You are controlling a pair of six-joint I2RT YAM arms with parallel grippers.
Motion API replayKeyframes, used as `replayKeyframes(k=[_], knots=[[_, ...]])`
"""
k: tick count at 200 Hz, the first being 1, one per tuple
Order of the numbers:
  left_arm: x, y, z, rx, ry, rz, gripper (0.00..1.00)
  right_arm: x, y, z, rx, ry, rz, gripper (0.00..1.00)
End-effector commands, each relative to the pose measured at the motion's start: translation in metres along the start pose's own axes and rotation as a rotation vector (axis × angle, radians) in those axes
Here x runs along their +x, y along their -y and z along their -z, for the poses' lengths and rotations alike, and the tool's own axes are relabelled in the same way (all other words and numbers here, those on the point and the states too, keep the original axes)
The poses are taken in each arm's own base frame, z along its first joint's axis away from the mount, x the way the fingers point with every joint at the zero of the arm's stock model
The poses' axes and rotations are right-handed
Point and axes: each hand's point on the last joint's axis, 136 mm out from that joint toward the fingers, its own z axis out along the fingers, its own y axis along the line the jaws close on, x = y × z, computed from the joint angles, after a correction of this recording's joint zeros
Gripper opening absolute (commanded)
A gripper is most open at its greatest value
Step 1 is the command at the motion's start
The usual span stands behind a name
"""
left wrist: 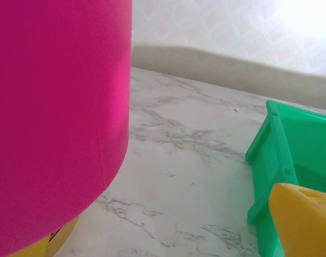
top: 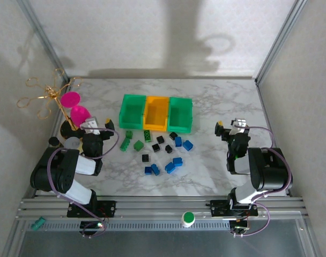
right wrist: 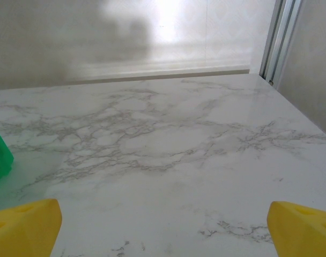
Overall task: Sort the legos into containers by color
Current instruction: Pick up the lego from the center of the table.
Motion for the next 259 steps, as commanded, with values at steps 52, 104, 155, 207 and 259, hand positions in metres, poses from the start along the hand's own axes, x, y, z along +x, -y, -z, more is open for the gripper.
replayKeyframes(k=[52, 104, 155, 207, 259], knots=[[-0.005, 0.002, -0.003, 0.011, 0.009, -0.009, 0.99, -0.008, 0.000, -0.001, -0.010, 0.033, -0.009, 0.99], [-0.005, 0.002, -0.002, 0.013, 0.010, -0.009, 0.99, -0.008, 0.000, -0.001, -0.011, 0.034, -0.009, 0.99], [-0.012, 0.014, -0.008, 0.061, -0.024, -0.034, 0.99, -0.016, -0.001, 0.003, -0.013, 0.050, -0.010, 0.99], [-0.040, 0.012, 0.005, 0.040, -0.011, 0.030, 0.99, -0.038, 0.003, 0.014, 0.011, 0.036, -0.054, 0.99], [-0.076, 0.018, 0.018, 0.060, 0.002, 0.139, 0.99, -0.092, 0.015, 0.025, 0.084, 0.059, -0.310, 0.99]])
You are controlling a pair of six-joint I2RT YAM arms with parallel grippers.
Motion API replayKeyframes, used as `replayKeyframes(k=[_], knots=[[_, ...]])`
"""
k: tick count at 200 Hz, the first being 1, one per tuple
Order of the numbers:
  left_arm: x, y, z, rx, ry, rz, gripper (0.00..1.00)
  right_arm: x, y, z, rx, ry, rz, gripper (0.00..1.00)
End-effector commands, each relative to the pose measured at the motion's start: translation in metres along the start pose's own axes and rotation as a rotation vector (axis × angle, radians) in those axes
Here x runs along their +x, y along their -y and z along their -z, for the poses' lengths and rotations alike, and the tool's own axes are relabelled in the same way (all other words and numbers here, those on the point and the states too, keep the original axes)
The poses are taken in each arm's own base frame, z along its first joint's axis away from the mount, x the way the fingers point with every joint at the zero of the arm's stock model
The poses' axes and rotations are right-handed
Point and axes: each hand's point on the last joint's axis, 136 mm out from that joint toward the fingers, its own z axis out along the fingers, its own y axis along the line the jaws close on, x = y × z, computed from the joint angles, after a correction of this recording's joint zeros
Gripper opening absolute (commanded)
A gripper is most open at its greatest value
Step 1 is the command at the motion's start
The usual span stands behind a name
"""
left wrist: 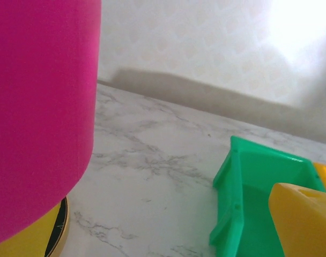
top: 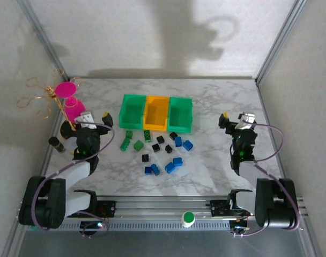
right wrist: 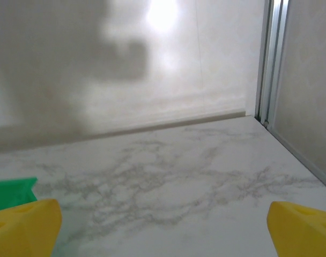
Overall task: Sort the legos into containers by color
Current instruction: Pick up the lego from the center of the table.
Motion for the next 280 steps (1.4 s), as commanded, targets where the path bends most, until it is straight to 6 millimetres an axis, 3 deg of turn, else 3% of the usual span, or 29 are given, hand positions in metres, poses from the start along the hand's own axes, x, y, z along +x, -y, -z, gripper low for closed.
replayKeyframes(k=[1, 24, 45, 80, 112, 207, 280], knots=[[-0.016, 0.005, 0.004, 0.018, -0.010, 0.074, 0.99, -0.011, 0.014, 0.002, 0.101, -0.057, -0.194, 0.99], [-0.030, 0.018, 0.008, 0.085, -0.003, 0.144, 0.99, -0.008, 0.013, 0.004, 0.112, -0.124, -0.277, 0.99], [-0.037, 0.049, 0.009, 0.246, -0.039, 0.170, 0.99, -0.007, 0.005, 0.000, 0.086, -0.177, -0.282, 0.99], [-0.035, 0.083, 0.007, 0.421, -0.116, 0.217, 0.99, -0.008, 0.003, -0.002, 0.084, -0.203, -0.296, 0.99], [-0.036, 0.083, 0.012, 0.442, -0.067, 0.290, 0.99, -0.011, 0.003, -0.004, 0.089, -0.204, -0.307, 0.99], [0.006, 0.092, 0.024, 0.427, -0.136, 0.243, 0.99, -0.022, 0.005, -0.005, 0.104, -0.169, -0.275, 0.99], [0.009, 0.107, 0.040, 0.435, -0.114, 0.199, 0.99, -0.018, 0.004, -0.005, 0.132, -0.204, -0.239, 0.99]])
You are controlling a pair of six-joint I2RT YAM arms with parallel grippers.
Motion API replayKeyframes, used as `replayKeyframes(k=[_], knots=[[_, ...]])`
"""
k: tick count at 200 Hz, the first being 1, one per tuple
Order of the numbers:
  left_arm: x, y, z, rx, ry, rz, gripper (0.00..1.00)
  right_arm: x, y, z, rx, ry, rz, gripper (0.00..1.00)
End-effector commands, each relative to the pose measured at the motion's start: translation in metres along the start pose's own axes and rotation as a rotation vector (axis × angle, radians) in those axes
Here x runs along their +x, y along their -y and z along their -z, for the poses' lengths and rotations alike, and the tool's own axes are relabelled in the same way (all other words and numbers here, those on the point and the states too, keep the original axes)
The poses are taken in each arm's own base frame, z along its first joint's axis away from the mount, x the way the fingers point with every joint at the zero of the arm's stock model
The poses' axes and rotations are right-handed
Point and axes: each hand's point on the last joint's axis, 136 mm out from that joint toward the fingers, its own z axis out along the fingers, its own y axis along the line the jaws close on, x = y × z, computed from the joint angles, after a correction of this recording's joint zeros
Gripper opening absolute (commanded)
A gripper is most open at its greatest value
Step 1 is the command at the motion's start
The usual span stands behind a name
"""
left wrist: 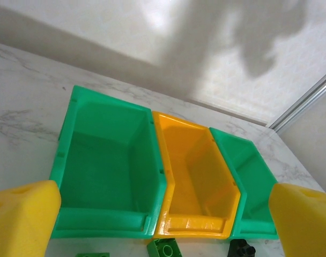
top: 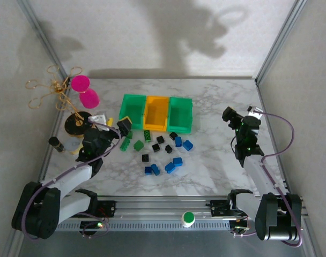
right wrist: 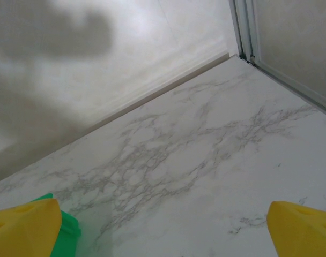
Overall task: Sort the legos into containers by color
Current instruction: Pick up the lego from the center of the table.
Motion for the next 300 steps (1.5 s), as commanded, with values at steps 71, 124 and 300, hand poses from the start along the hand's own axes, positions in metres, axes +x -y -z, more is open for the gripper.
replayKeyframes(k=[71, 124, 300], knots=[[-0.017, 0.044, 0.021, 0.051, 0.094, -0.062, 0.99, 0.018, -0.051, -0.005, -0.057, -0.172, 0.113, 0.99], [-0.008, 0.060, 0.023, 0.068, 0.036, -0.083, 0.99, 0.057, -0.077, 0.005, -0.102, -0.326, 0.173, 0.99], [-0.028, 0.057, 0.023, -0.146, 0.076, 0.023, 0.99, 0.218, -0.102, 0.061, -0.191, -0.824, 0.410, 0.97]])
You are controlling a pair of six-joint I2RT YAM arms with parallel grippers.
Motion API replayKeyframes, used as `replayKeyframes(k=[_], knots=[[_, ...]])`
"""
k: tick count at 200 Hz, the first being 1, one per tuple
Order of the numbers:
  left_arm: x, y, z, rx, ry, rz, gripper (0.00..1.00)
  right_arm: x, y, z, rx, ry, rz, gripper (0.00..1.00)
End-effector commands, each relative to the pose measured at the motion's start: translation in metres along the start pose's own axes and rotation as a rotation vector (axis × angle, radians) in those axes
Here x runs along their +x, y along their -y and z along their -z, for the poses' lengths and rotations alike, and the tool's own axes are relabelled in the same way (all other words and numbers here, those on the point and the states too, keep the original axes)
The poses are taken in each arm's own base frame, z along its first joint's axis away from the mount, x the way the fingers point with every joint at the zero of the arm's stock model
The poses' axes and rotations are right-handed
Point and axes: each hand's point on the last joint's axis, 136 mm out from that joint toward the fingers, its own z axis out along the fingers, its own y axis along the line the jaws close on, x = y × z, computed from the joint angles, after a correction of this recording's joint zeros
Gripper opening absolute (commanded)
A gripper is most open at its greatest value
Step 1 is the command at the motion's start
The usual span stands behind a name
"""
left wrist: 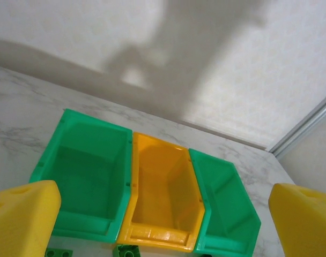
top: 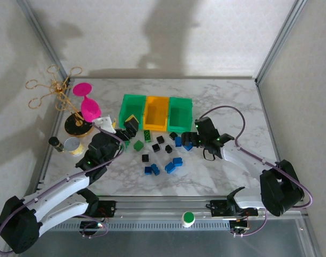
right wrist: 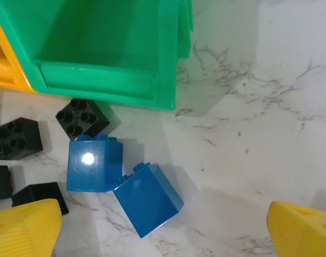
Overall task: Sort the legos into containers by color
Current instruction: Pick up the lego from the center of the table.
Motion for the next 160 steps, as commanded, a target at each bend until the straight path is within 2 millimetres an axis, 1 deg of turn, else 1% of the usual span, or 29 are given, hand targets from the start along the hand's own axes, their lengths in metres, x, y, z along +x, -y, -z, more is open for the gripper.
replayKeyframes(k=[1, 12, 24, 28, 69, 93, 146, 160], knots=[[0.002, -0.005, -0.004, -0.054, -0.026, 0.016, 0.99, 0.021, 0.000, -0.012, 0.011, -0.083, 0.029, 0.97], [0.006, -0.007, -0.005, -0.077, -0.047, 0.025, 0.99, 0.024, -0.002, -0.016, 0.019, -0.101, 0.050, 0.95], [0.010, -0.004, -0.009, -0.078, -0.069, 0.015, 0.99, 0.028, -0.005, -0.020, 0.016, -0.118, 0.074, 0.92], [0.015, -0.006, -0.009, -0.093, -0.089, 0.005, 0.99, 0.030, -0.006, -0.021, 0.017, -0.123, 0.080, 0.91], [0.034, 0.005, -0.014, -0.060, -0.158, -0.006, 0.99, 0.034, -0.006, -0.036, 0.054, -0.161, 0.138, 0.81], [0.035, 0.011, -0.011, -0.053, -0.160, -0.021, 0.99, 0.036, -0.007, -0.040, 0.070, -0.174, 0.169, 0.74], [0.044, 0.024, -0.005, -0.032, -0.184, -0.032, 0.99, 0.030, -0.006, -0.048, 0.100, -0.173, 0.192, 0.60], [0.046, 0.023, -0.005, -0.037, -0.192, -0.038, 0.99, 0.028, -0.008, -0.048, 0.093, -0.170, 0.195, 0.57]])
